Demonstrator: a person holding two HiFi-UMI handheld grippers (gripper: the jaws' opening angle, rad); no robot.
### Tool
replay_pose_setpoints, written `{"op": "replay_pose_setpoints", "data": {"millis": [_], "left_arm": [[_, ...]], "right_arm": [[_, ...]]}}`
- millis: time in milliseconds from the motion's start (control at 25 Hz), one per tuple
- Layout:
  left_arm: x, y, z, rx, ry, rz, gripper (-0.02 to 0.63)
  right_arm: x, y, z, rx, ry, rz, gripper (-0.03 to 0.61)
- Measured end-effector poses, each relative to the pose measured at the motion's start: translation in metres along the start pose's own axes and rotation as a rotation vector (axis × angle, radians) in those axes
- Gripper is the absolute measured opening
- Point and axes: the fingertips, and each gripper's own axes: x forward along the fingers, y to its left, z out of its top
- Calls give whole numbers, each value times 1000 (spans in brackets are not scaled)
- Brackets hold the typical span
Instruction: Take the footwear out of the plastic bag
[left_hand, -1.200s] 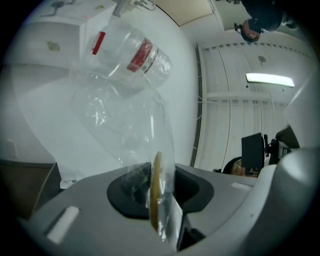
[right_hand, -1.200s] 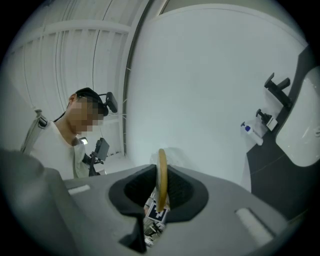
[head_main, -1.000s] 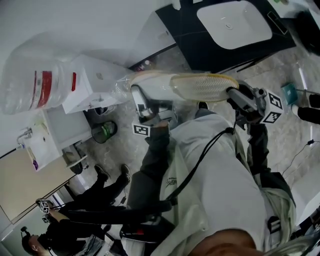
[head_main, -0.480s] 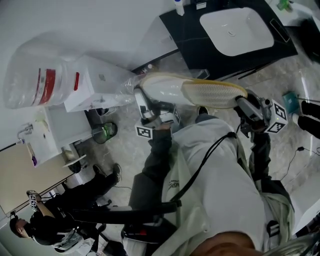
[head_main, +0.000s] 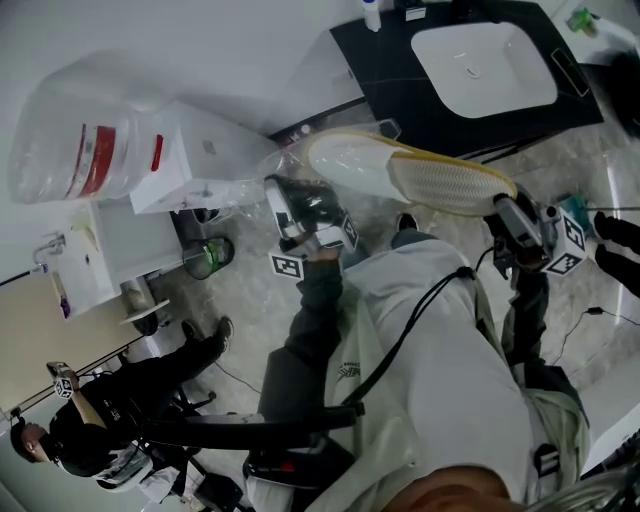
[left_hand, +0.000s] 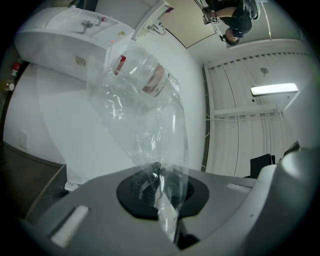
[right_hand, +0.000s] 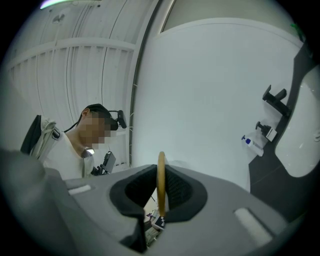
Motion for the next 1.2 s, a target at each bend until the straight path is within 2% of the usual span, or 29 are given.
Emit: {"op": "replay_pose_setpoints", "data": {"millis": [240, 480, 720, 880, 1200], "left_arm": [[1, 2, 20, 16, -31, 6, 0], [3, 8, 33, 32, -48, 18, 0], [8, 14, 31, 12, -31, 26, 0], [13, 17, 17, -8, 18, 24, 0], [20, 12, -26, -115, 99, -16, 0]], "right_arm": [[-6, 5, 17, -34, -39, -19, 40], [-25, 15, 54, -130, -116, -67, 40], [-25, 34, 81, -185, -215, -41, 40], [-13, 45, 85, -153, -279, 28, 40], [42, 36, 48, -1, -241, 146, 40]]}}
